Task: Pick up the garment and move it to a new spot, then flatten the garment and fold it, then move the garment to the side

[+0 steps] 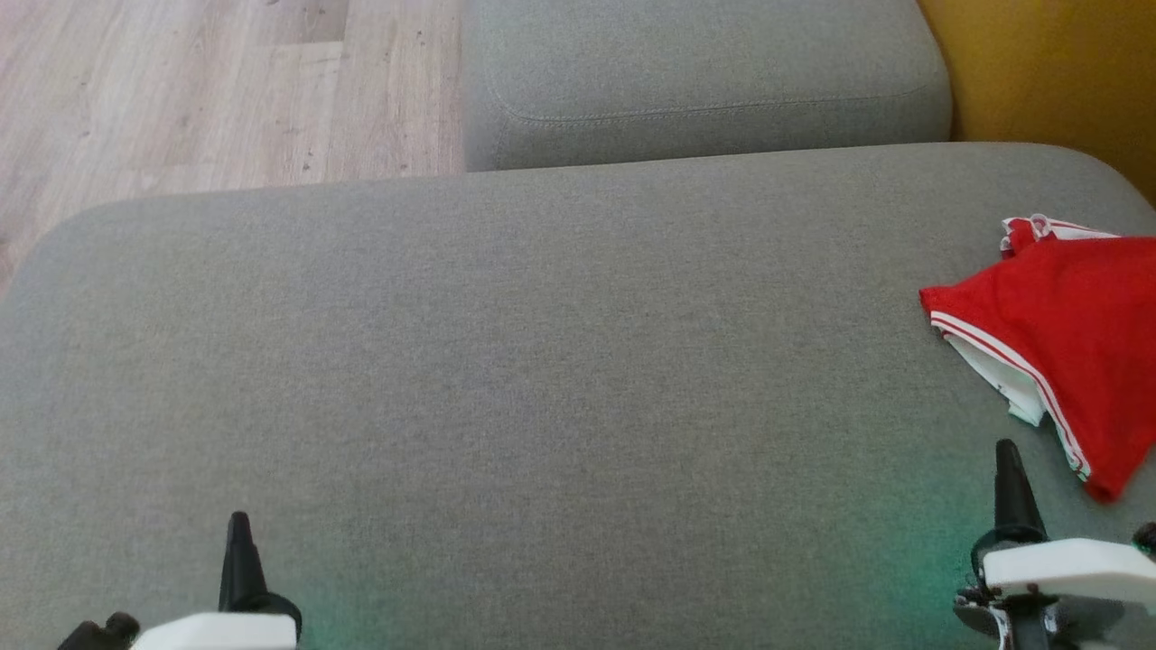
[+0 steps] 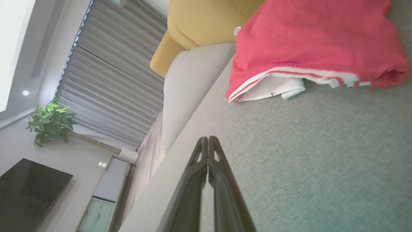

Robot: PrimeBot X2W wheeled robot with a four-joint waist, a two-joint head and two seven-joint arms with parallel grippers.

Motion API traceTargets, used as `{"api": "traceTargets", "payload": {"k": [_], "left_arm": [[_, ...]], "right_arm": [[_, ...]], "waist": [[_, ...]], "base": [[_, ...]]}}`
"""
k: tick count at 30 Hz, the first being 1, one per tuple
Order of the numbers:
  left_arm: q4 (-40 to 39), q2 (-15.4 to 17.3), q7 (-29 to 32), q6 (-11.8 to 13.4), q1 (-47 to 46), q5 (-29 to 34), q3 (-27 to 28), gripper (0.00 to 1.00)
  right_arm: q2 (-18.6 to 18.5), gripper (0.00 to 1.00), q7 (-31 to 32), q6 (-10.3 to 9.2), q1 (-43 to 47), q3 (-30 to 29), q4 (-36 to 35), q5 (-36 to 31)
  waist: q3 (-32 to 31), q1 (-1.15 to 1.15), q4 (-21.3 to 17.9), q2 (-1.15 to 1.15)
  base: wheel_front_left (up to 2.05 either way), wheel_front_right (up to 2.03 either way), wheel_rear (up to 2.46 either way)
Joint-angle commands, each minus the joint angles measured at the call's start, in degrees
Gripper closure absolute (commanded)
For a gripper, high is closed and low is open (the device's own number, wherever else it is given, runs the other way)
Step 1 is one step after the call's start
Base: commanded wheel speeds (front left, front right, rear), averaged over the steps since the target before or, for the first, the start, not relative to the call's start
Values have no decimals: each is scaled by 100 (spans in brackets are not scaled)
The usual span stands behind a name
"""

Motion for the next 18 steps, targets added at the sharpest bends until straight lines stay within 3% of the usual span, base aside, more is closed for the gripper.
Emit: {"api": "traceTargets", "payload": {"k": [1, 18], "left_arm": [[-148, 78, 38, -36, -312, -159, 152, 100], [-84, 76, 320, -114, -628, -1230, 296, 100]], "right_arm": [[-31, 100, 36, 27, -304, 51, -218, 197], [-36, 100, 316, 32, -520, 13, -238, 1489]], "waist": [[3, 0, 1, 0], [39, 0, 14, 0]], "base": [[0, 0, 0], [0, 0, 0]]}}
